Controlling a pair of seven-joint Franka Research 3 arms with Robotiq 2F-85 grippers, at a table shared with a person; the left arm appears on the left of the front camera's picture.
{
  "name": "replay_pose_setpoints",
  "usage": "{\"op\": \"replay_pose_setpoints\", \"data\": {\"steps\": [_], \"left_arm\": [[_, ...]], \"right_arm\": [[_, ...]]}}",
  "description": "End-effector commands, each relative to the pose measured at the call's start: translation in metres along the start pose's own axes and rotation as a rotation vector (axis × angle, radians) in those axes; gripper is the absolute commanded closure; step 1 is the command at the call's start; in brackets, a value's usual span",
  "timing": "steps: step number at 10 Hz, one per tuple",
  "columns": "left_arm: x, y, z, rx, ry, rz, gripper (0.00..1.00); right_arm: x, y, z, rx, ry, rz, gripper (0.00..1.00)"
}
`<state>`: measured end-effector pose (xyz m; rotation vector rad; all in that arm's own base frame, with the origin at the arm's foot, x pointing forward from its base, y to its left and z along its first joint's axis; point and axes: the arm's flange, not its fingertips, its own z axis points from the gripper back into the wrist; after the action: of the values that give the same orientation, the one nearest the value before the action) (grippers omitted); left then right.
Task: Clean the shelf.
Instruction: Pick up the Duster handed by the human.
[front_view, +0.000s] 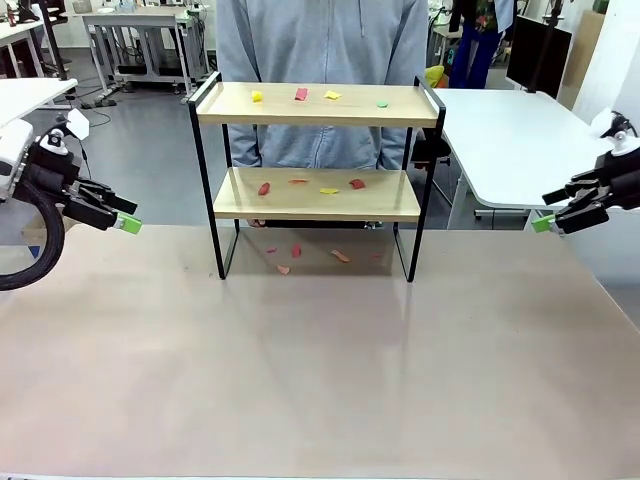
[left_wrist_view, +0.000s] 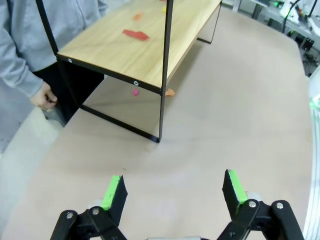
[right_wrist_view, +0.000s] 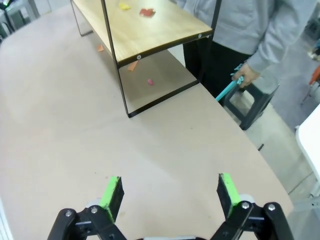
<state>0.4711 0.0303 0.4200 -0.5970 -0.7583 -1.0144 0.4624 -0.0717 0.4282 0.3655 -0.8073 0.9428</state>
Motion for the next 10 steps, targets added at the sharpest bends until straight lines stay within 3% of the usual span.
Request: {"op": "replay_pose_setpoints", "data": {"steps": [1,2,4,6,8,10], "left_arm": [[0.000,-0.004,0.004,-0.011,0.002,0.013,0.00],[0.000,0.000,0.000,0.000,0.000,0.000,0.00],[-0.015,0.038,0.010,-0.003,-0.134,-0.005,0.00],[-0.030,0.065,0.015,-0.024,-0.294,-0.093,0.00],[-0.049,0.091,0.019,-0.076,-0.437,-0.141,0.00],[-0.065,0.111,0.020,-0.064,-0.508,-0.173,0.00]], "right_arm": [[0.000,-0.002,0.005,-0.008,-0.021,0.033,0.00],[0.000,0.000,0.000,0.000,0.000,0.000,0.00],[-0.010,-0.049,0.000,0.074,-0.141,0.029,0.00],[-0.020,-0.091,0.003,0.159,-0.284,0.052,0.00],[-0.034,-0.126,0.002,0.143,-0.328,0.126,0.00],[-0.053,-0.157,-0.003,0.237,-0.405,0.089,0.00]]}}
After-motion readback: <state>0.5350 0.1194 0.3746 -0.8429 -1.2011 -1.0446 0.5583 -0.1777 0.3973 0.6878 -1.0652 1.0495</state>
